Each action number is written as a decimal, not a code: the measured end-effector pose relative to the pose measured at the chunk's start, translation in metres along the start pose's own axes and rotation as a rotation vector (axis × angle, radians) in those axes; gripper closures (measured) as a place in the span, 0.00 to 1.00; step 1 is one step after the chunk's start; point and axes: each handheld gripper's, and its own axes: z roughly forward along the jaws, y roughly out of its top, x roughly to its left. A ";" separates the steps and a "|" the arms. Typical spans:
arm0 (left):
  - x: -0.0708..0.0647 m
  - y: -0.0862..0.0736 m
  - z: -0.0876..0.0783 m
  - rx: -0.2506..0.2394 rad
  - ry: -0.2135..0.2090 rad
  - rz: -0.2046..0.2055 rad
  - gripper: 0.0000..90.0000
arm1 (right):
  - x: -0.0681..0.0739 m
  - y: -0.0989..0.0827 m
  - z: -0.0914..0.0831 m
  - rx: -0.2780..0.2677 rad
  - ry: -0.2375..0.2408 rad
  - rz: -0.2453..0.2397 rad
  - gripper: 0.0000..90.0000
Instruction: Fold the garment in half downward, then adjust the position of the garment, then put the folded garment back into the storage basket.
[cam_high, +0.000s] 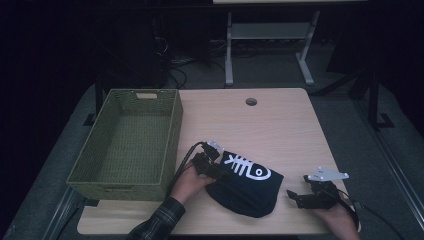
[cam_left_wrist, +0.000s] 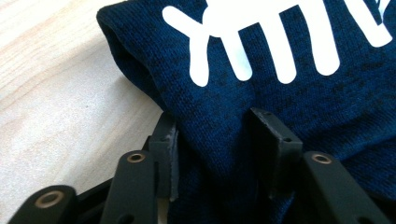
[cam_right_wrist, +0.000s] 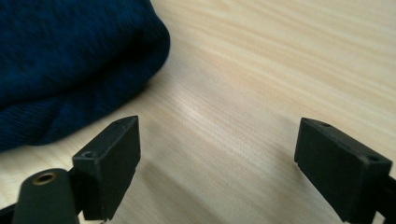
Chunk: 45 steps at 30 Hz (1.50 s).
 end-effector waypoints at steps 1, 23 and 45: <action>0.000 0.000 0.000 0.000 -0.001 0.000 0.63 | 0.000 0.000 0.002 0.002 -0.003 0.001 0.15; -0.001 0.001 -0.009 -0.028 -0.050 -0.032 0.81 | 0.000 0.000 0.005 -0.006 -0.018 -0.022 0.14; -0.022 0.023 -0.053 -0.072 -0.062 -0.025 0.81 | 0.000 0.000 0.005 -0.004 -0.018 -0.014 0.14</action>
